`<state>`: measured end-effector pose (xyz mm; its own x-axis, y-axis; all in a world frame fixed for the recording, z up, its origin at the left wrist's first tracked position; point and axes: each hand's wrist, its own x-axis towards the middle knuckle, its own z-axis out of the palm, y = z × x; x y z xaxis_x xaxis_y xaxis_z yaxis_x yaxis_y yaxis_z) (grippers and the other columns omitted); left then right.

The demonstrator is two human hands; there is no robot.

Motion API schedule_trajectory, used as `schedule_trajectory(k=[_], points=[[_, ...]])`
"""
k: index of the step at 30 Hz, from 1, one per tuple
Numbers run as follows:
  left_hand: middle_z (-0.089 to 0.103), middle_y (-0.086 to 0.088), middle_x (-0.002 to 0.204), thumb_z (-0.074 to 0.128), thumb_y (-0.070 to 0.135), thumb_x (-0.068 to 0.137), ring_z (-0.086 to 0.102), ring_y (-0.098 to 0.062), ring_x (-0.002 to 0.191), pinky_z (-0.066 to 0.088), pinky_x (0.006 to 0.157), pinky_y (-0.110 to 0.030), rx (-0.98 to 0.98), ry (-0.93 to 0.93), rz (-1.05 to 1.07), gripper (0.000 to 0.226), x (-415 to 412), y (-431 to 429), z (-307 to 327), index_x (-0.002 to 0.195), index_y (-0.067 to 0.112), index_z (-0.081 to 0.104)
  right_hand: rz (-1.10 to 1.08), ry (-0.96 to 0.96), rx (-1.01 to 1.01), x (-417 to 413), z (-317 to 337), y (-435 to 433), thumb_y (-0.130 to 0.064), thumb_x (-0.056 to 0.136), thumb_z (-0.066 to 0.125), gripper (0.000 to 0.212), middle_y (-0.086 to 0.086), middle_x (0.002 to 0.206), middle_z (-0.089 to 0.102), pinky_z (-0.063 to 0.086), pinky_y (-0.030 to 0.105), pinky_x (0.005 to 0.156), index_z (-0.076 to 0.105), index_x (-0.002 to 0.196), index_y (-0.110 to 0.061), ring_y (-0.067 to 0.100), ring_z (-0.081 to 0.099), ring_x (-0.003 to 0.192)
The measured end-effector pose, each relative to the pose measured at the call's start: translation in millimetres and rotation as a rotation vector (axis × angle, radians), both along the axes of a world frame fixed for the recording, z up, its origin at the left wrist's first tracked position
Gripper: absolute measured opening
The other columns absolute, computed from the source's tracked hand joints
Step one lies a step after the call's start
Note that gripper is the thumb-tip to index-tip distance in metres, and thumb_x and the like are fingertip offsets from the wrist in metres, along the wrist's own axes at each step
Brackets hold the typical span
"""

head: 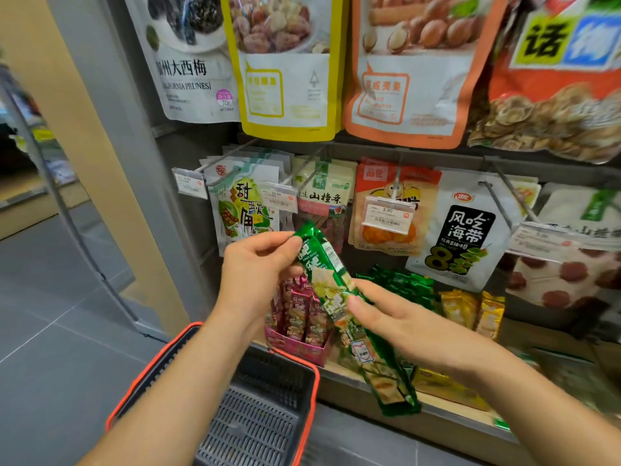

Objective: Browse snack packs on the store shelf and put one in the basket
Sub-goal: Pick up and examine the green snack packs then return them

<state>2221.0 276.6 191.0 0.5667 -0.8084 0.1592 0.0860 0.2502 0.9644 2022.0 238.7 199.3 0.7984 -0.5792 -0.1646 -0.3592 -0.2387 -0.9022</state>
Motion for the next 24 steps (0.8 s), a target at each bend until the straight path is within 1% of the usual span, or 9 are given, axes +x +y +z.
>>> schedule_trajectory(k=[3, 7, 11, 13, 15, 17, 20, 22, 24], points=[[0.072, 0.002, 0.067, 0.065, -0.002, 0.082, 0.064, -0.006, 0.060, 0.049, 0.051, -0.015, -0.048, 0.132, -0.038, 0.030, -5, 2, 2, 0.066, 0.019, 0.078, -0.096, -0.135, -0.014, -8, -11, 20, -0.055, 0.089, 0.040, 0.025, -0.029, 0.109, 0.064, 0.046, 0.007, 0.081, 0.054, 0.110, -0.054, -0.012, 0.060, 0.099], [0.073, -0.003, 0.069, 0.065, -0.004, 0.081, 0.065, -0.007, 0.058, 0.048, 0.050, -0.016, -0.026, 0.154, -0.099, 0.017, -6, 6, 1, 0.077, 0.010, 0.075, -0.193, -0.249, 0.090, -13, -20, 30, -0.051, 0.089, 0.043, 0.031, 0.011, 0.097, 0.067, 0.057, 0.027, 0.062, 0.066, 0.103, -0.036, 0.019, 0.067, 0.073], [0.075, -0.004, 0.080, 0.066, -0.001, 0.082, 0.070, -0.011, 0.071, 0.053, 0.060, -0.019, 0.007, 0.104, -0.156, 0.022, -5, 7, 1, 0.077, 0.017, 0.079, -0.246, -0.178, -0.188, -13, -35, 26, -0.055, 0.093, 0.035, 0.034, 0.002, 0.100, 0.067, 0.050, 0.043, 0.090, 0.061, 0.108, -0.038, 0.016, 0.063, 0.093], [0.076, 0.001, 0.084, 0.072, 0.018, 0.076, 0.069, -0.008, 0.076, 0.053, 0.064, -0.020, 0.017, 0.041, -0.203, 0.013, -5, 7, 1, 0.082, 0.025, 0.080, -0.284, -0.134, -0.272, -12, -39, 26, -0.058, 0.093, 0.031, 0.033, 0.004, 0.092, 0.066, 0.048, 0.040, 0.080, 0.055, 0.109, -0.043, 0.018, 0.060, 0.083], [0.076, 0.002, 0.089, 0.075, 0.038, 0.069, 0.068, -0.007, 0.082, 0.054, 0.067, -0.021, 0.056, -0.049, -0.241, 0.022, -6, 7, -2, 0.089, 0.030, 0.079, -0.308, -0.067, -0.387, -13, -42, 26, -0.060, 0.092, 0.026, 0.033, 0.001, 0.078, 0.063, 0.044, 0.036, 0.063, 0.049, 0.112, -0.045, 0.014, 0.056, 0.067], [0.076, 0.002, 0.088, 0.077, 0.040, 0.071, 0.068, -0.006, 0.082, 0.053, 0.067, -0.019, 0.100, -0.120, -0.208, 0.018, -9, 5, -5, 0.087, 0.031, 0.078, -0.320, 0.026, -0.534, -16, -45, 26, -0.060, 0.094, 0.022, 0.035, -0.007, 0.070, 0.058, 0.036, 0.030, 0.053, 0.042, 0.118, -0.046, 0.009, 0.052, 0.061], [0.076, 0.001, 0.080, 0.073, 0.022, 0.084, 0.069, -0.006, 0.076, 0.055, 0.069, -0.023, 0.122, -0.157, -0.113, 0.008, -12, 2, -11, 0.079, 0.025, 0.079, -0.333, 0.108, -0.720, -16, -46, 28, -0.057, 0.097, 0.019, 0.039, -0.011, 0.078, 0.053, 0.034, 0.028, 0.058, 0.038, 0.128, -0.041, 0.008, 0.051, 0.068], [0.076, 0.001, 0.079, 0.070, 0.023, 0.087, 0.069, -0.008, 0.079, 0.056, 0.080, -0.030, 0.127, -0.138, -0.068, 0.015, -13, 0, -13, 0.075, 0.022, 0.079, -0.325, 0.094, -0.721, -15, -45, 28, -0.058, 0.097, 0.021, 0.042, -0.012, 0.086, 0.054, 0.039, 0.029, 0.063, 0.036, 0.132, -0.041, 0.008, 0.053, 0.076], [0.075, 0.000, 0.077, 0.069, 0.023, 0.088, 0.070, -0.009, 0.077, 0.054, 0.079, -0.030, 0.114, -0.074, -0.055, 0.018, -14, -1, -13, 0.073, 0.020, 0.079, -0.269, 0.062, -0.633, -15, -43, 27, -0.060, 0.095, 0.025, 0.044, -0.013, 0.098, 0.056, 0.045, 0.029, 0.074, 0.035, 0.136, -0.045, 0.006, 0.054, 0.088]])
